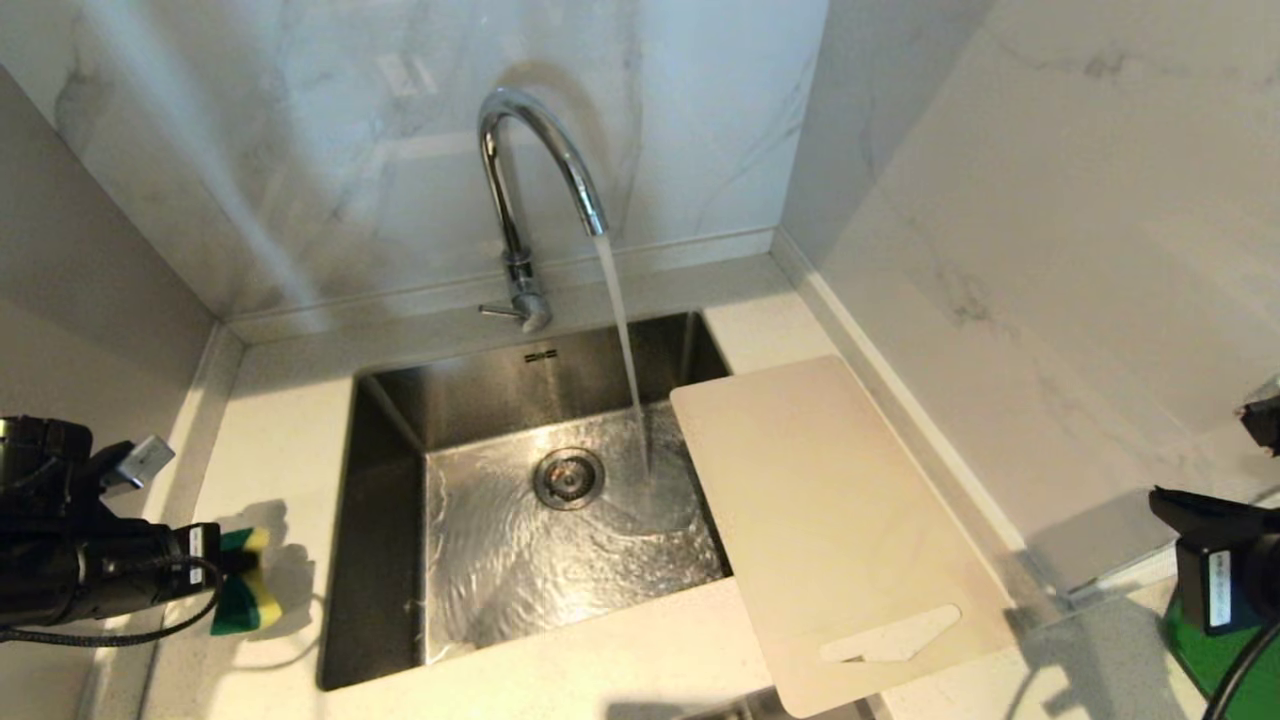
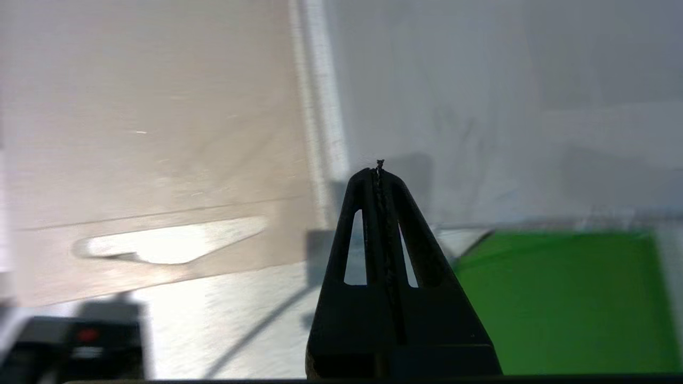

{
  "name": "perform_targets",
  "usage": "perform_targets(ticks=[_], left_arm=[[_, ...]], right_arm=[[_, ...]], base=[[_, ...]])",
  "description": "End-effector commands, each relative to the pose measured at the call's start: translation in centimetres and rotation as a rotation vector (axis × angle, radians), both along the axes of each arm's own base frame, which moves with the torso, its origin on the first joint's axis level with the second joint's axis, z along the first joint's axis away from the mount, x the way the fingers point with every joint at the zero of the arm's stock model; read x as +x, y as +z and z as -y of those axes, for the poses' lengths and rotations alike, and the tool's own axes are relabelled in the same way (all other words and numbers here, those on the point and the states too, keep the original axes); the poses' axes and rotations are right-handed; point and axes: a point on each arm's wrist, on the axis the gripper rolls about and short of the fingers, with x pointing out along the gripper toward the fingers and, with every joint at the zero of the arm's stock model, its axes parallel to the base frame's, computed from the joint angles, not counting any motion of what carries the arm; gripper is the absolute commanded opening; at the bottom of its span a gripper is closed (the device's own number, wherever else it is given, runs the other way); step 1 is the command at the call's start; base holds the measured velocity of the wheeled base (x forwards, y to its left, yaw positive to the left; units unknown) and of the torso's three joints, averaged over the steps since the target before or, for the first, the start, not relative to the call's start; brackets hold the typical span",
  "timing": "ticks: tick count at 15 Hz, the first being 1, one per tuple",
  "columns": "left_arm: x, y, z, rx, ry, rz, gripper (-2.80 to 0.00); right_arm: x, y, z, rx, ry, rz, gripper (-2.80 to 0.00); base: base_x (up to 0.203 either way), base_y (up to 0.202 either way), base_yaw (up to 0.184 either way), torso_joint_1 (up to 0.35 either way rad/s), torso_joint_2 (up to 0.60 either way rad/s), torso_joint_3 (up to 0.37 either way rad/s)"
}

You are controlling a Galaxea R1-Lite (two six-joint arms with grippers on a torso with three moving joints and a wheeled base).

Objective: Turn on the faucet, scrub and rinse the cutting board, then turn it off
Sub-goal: Put down the cleaning cloth

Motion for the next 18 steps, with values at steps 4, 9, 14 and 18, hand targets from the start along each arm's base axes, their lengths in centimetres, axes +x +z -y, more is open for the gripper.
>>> perform_targets(ticks=[4, 9, 14, 18], left_arm=[[-0.1, 0.0, 0.1, -0.002, -0.002, 0.002, -2.80], [-0.3, 0.0, 0.1, -0.005, 0.001, -0.001, -2.80], [-0.5, -0.2, 0.1, -0.006, 0.001, -0.008, -2.80], [-0.4, -0.3, 0.1, -0.004, 0.001, 0.010, -2.80]], right_arm=[[-3.8, 1.2, -0.7, 0.128, 0.012, 0.121, -2.80], [-7.3, 0.2, -1.0, 0.145, -0.090, 0.190, -2.80], [-10.2, -1.9, -1.2, 0.221, -0.242, 0.124, -2.80], [-13.1, -4.0, -1.5, 0.217, -0.328, 0.077, -2.80]], base=[[0.000, 0.000, 0.000, 0.000, 0.00, 0.000], [0.000, 0.000, 0.000, 0.000, 0.00, 0.000], [0.000, 0.000, 0.000, 0.000, 0.00, 0.000], [0.000, 0.000, 0.000, 0.000, 0.00, 0.000]])
